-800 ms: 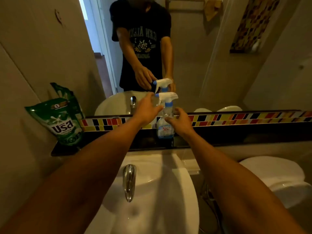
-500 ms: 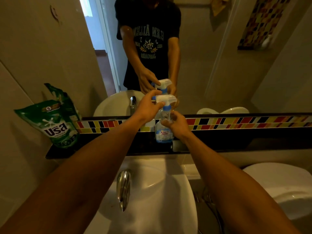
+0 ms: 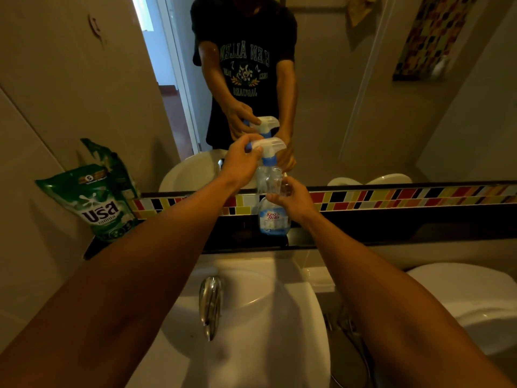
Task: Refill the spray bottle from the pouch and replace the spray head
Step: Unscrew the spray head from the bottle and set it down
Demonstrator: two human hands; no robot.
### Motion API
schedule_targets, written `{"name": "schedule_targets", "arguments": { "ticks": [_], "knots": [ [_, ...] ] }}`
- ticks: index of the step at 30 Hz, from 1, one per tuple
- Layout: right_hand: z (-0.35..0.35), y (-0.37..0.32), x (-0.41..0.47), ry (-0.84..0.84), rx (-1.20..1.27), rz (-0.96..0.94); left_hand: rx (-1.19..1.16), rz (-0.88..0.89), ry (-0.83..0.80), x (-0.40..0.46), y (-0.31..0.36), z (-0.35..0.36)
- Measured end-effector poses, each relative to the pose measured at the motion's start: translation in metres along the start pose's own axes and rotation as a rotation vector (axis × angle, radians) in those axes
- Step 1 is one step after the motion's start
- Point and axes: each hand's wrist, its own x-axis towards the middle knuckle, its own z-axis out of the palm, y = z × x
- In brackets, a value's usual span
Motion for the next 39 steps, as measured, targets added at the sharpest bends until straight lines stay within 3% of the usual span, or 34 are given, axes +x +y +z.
{"name": "schedule_targets", "arguments": {
  "ticks": [20, 39],
  "knots": [
    [-0.026, -0.017, -0.032, 0.104, -0.180, 0.069, -0.068, 0.032, 0.236, 0.019, 0.026, -0.084],
    [-0.025, -0.025, -0.034, 0.130, -0.179, 0.061, -0.205, -0.214, 0.356, -0.007, -0.020, -0.131]
  ]
}}
